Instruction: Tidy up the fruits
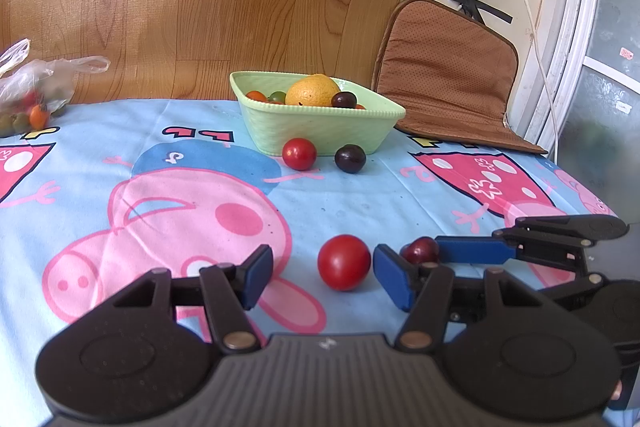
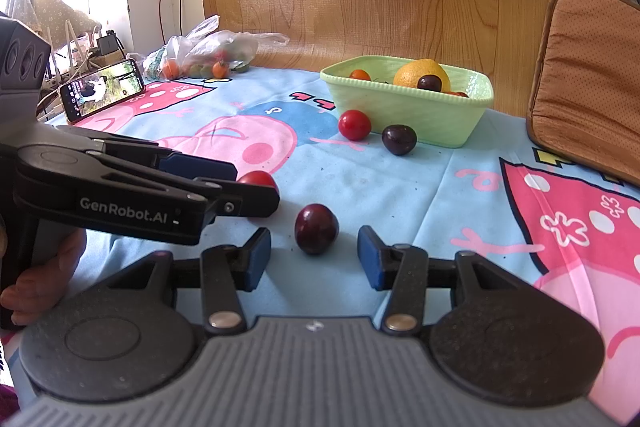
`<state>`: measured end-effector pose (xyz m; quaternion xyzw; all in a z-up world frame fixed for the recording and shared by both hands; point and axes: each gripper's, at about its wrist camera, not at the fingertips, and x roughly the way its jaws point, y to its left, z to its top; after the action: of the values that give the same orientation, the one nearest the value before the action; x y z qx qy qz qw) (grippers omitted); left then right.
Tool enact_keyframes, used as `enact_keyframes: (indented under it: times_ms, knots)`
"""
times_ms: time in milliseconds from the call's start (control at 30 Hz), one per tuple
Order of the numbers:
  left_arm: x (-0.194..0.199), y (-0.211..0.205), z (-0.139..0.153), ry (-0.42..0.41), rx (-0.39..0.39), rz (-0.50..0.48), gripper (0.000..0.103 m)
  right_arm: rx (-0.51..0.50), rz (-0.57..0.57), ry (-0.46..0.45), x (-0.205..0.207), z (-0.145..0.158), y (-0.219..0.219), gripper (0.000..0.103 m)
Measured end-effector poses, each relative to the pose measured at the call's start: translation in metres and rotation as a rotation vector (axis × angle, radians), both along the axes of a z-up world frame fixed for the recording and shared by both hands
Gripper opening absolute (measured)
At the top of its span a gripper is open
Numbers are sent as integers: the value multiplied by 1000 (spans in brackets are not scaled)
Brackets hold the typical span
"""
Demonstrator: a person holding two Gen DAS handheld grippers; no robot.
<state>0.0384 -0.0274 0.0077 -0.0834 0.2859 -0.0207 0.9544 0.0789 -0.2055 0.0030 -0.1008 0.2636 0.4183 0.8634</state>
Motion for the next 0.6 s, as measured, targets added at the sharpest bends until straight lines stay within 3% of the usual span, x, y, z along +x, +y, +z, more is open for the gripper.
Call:
enact_keyframes:
  times_ms: [600]
  knots:
    - [0,0,0,0,0,0,57,1,1,1,0,1,-1,51]
